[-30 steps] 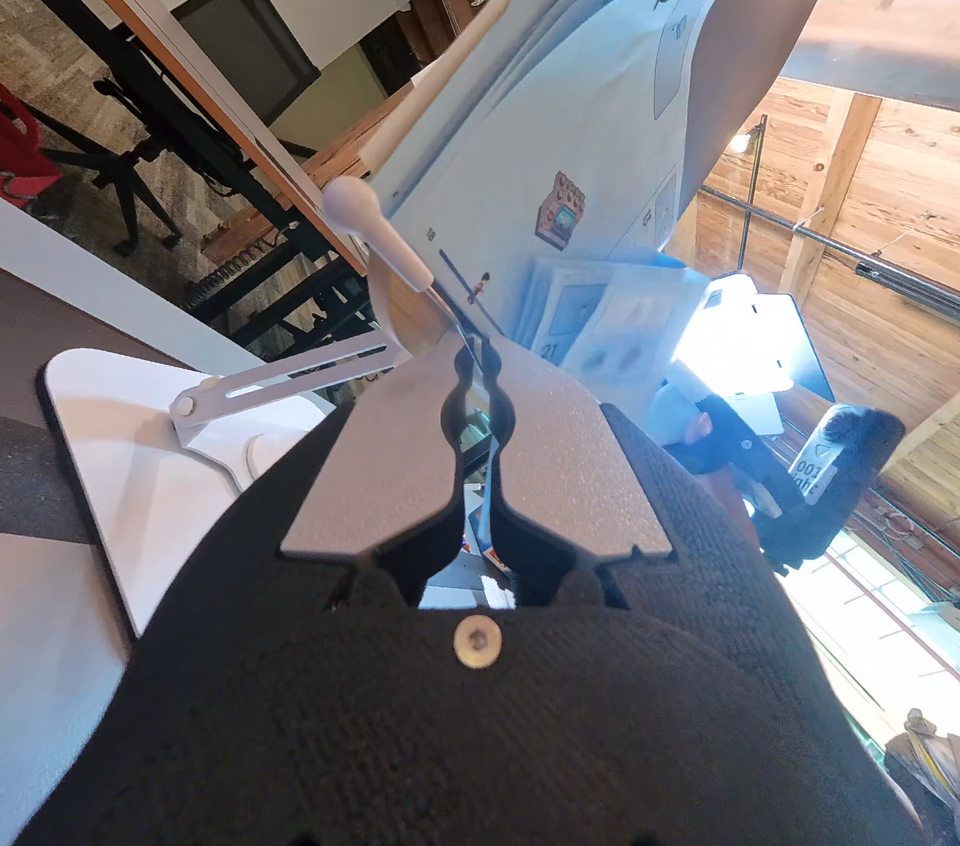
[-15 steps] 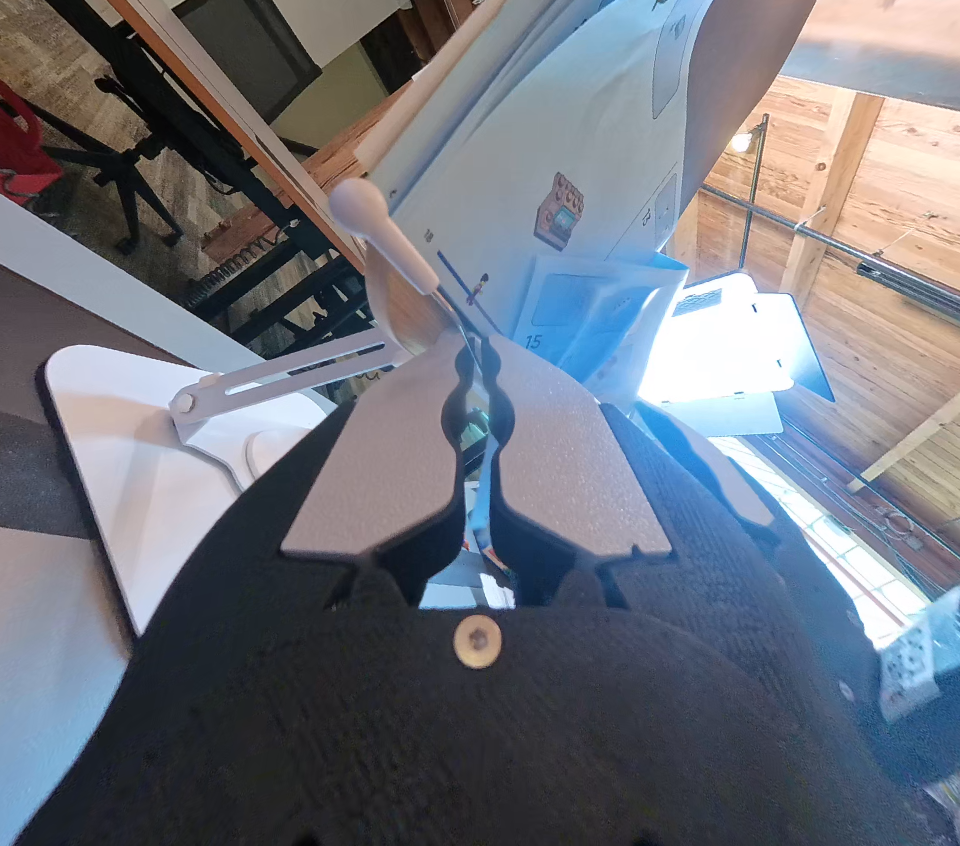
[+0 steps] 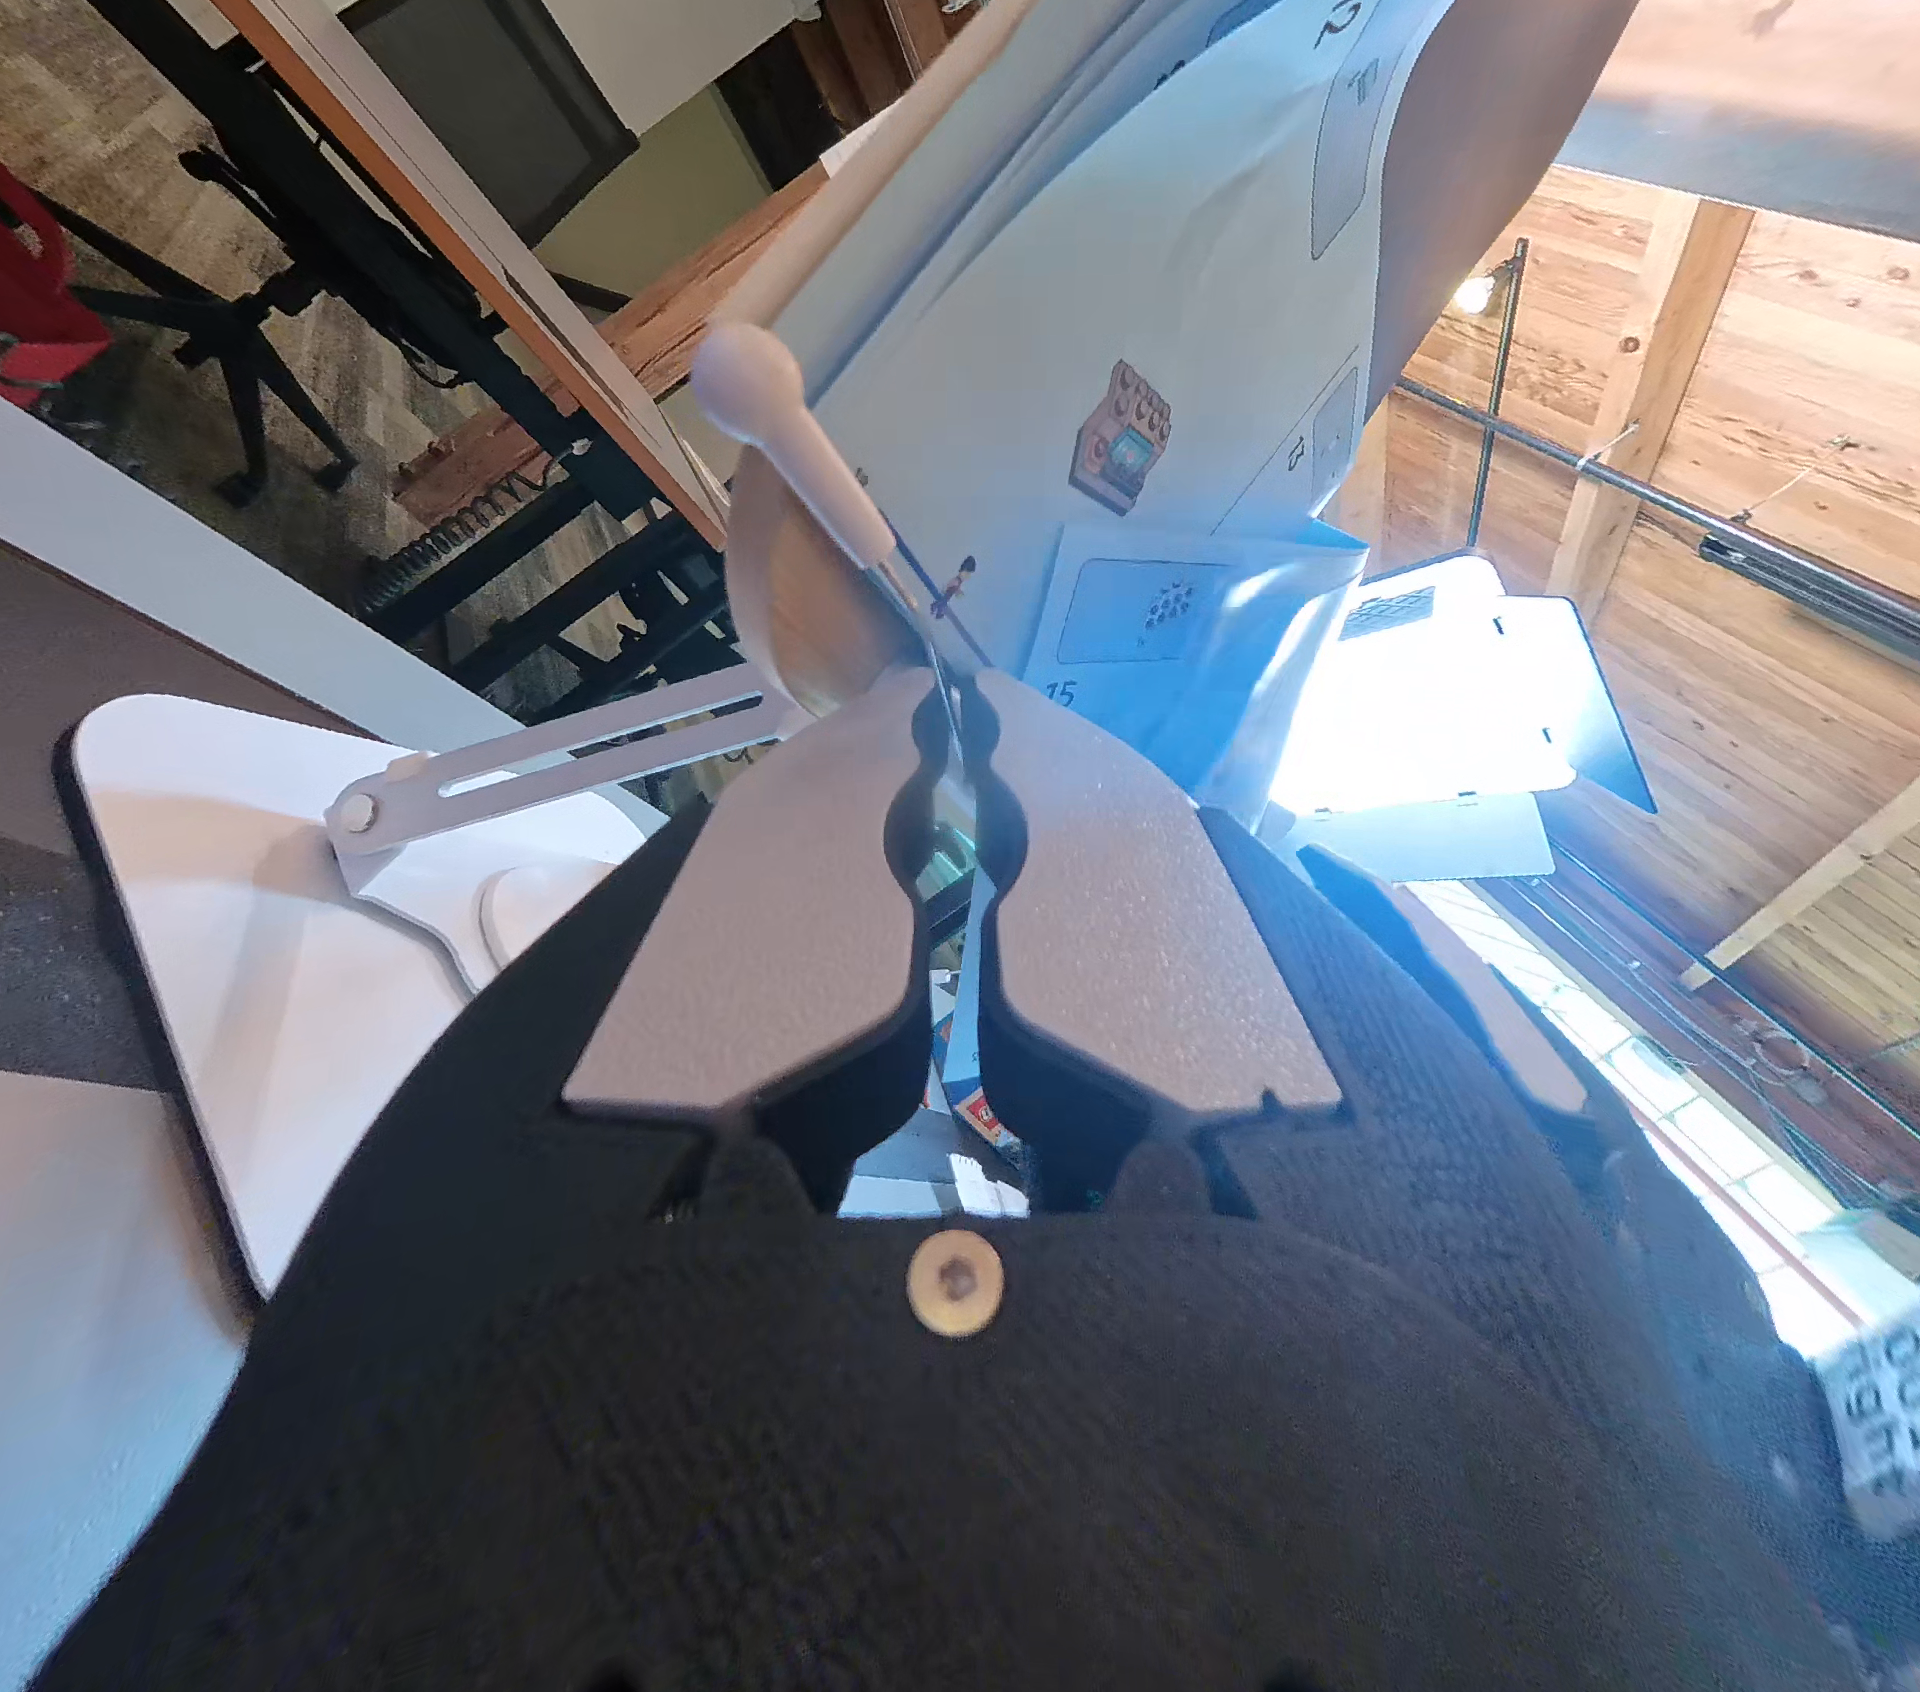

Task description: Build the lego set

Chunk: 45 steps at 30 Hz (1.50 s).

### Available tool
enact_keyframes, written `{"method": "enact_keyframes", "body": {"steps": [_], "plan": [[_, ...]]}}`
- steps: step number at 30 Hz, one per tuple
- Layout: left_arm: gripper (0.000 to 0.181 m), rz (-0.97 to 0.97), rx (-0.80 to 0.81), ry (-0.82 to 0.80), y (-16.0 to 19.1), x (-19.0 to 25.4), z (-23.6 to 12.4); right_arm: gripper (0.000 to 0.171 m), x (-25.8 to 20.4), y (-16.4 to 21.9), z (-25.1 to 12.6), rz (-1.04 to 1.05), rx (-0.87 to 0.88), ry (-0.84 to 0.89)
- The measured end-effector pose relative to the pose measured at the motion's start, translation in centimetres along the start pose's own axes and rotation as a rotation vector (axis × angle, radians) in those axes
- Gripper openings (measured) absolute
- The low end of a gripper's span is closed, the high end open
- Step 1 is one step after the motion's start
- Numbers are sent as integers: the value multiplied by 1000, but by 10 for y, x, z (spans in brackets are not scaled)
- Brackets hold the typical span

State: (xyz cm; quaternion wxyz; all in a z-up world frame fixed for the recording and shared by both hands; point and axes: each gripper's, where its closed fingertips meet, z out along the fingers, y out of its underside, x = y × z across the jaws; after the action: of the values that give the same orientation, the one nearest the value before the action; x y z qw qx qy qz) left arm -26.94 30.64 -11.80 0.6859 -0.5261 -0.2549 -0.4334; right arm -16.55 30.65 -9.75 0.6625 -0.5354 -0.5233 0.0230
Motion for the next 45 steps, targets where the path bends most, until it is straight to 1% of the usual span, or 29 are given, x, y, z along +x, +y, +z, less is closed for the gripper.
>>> {"method": "enact_keyframes", "body": {"steps": [2,4,6,8,11,15,20,26,35,39,45], "plan": [[2,-2,-5,-1,1,0,-1,105,-18,6,7,-51,-29,18],[2,-4,-9,-3,1,0,-1,110,-21,16,13,-78,-67,62],[1,-9,-9,-1,1,0,-1,111,-15,20,15,-132,-55,126],[1,-16,-10,4,0,0,-1,111,-14,16,10,-223,-1,173],[1,-24,-6,9,0,0,0,110,-26,11,-2,-396,88,198],[1,-25,-7,9,-1,0,0,106,-41,19,-5,-579,113,203],[1,-27,-10,11,0,0,0,94,-31,16,-3,-651,147,240],[1,-30,-8,16,0,0,1,89,-21,6,-12,-645,179,236],[1,-36,-9,17,0,0,1,84,-9,-6,-24,-543,209,230],[1,-40,-10,18,0,0,1,83,-6,-14,-25,-436,222,217],[1,-46,-12,21,0,0,1,81,22,-17,-25,-250,217,254]]}}
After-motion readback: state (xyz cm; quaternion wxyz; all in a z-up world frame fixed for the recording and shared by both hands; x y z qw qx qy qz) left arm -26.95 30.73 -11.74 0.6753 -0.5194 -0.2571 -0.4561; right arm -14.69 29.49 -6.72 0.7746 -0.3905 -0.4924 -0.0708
